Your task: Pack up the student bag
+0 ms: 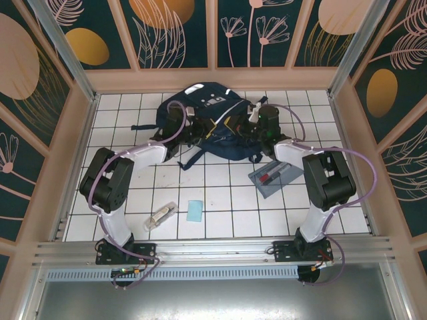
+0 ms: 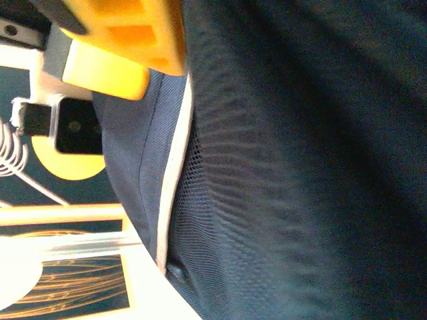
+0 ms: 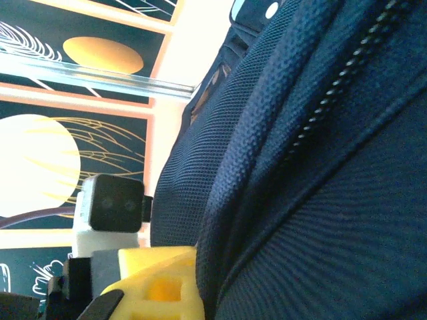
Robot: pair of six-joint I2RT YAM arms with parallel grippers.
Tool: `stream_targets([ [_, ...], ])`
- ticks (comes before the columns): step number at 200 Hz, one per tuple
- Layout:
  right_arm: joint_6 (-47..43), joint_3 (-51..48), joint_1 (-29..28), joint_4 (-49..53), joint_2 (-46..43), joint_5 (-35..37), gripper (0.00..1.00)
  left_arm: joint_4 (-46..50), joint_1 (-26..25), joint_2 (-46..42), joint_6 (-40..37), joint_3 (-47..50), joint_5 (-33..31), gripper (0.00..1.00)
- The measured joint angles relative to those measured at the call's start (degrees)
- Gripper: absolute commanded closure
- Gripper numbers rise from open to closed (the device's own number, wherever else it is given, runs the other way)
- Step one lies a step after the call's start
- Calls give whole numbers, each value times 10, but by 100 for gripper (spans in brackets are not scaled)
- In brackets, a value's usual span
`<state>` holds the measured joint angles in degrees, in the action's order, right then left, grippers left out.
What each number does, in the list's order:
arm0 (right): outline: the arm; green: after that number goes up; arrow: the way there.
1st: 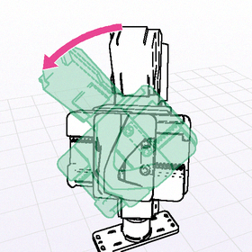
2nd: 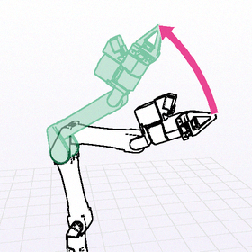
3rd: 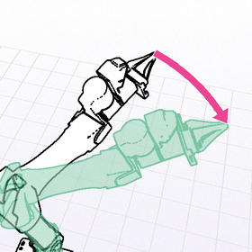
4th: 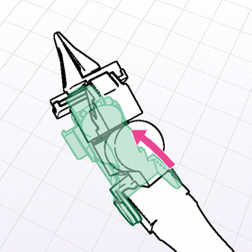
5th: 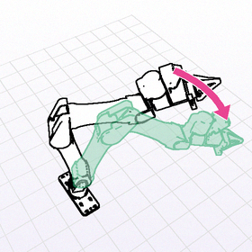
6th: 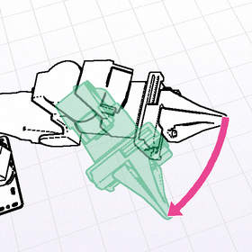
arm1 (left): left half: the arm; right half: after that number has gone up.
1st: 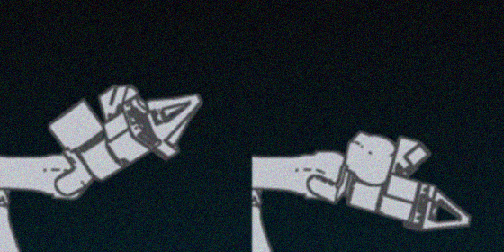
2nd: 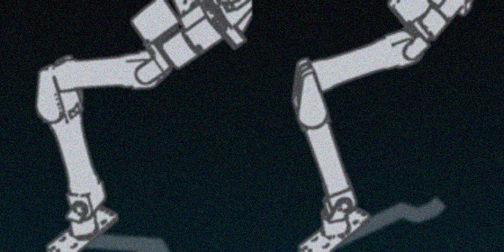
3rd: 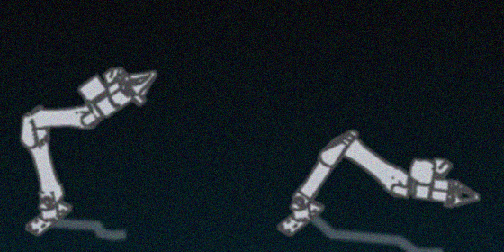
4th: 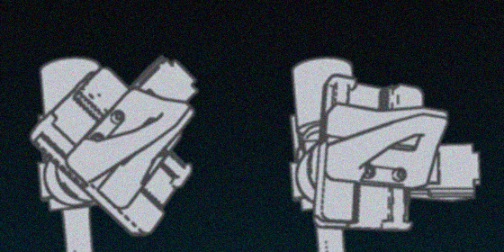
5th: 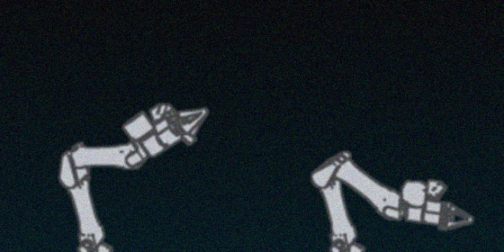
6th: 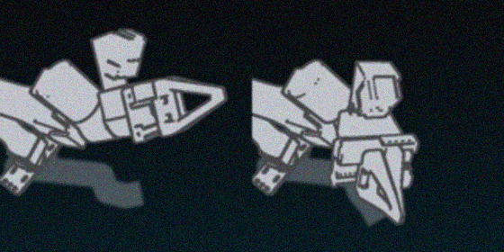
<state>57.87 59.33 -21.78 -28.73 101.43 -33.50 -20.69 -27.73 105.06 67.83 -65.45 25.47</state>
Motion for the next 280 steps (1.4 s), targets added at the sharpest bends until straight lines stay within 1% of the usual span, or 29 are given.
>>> stream_targets([
  [20, 2, 30, -3, 31, 0, 0, 100, 70, 1, -31, -119, -9, -5, 49],
  [35, 2, 47, -9, 51, 1, 0, 100, 110, 1, -68, -191, -1, -16, 43],
  [52, 2, 62, -14, 65, 1, 0, 100, 154, 0, -114, -266, 18, -19, 41],
  [71, 1, 75, -16, 77, 5, 3, 100, 183, -8, -145, -327, 31, -16, 40],
  [107, 1, 83, -17, 103, 15, 7, 100, 210, -28, -162, -402, 37, -14, 37],
  [133, -1, 94, -20, 115, 18, 11, 100, 226, -35, -162, -426, 36, -10, 37],
  [162, -1, 99, -20, 120, 19, 13, 100, 233, -42, -153, -432, 36, -15, 36],
  [204, 0, 101, -23, 120, 20, 15, 100, 224, -48, -118, -417, 34, -31, 40],
  [230, 0, 101, -24, 120, 20, 16, 100, 213, -51, -84, -400, 9, -38, 42],
  [255, 2, 101, -24, 116, 20, 17, 100, 204, -55, -63, -386, -16, -48, 47],
  [280, 12, 101, -24, 106, 20, 20, 100, 205, -55, -43, -372, -33, -55, 55],
])
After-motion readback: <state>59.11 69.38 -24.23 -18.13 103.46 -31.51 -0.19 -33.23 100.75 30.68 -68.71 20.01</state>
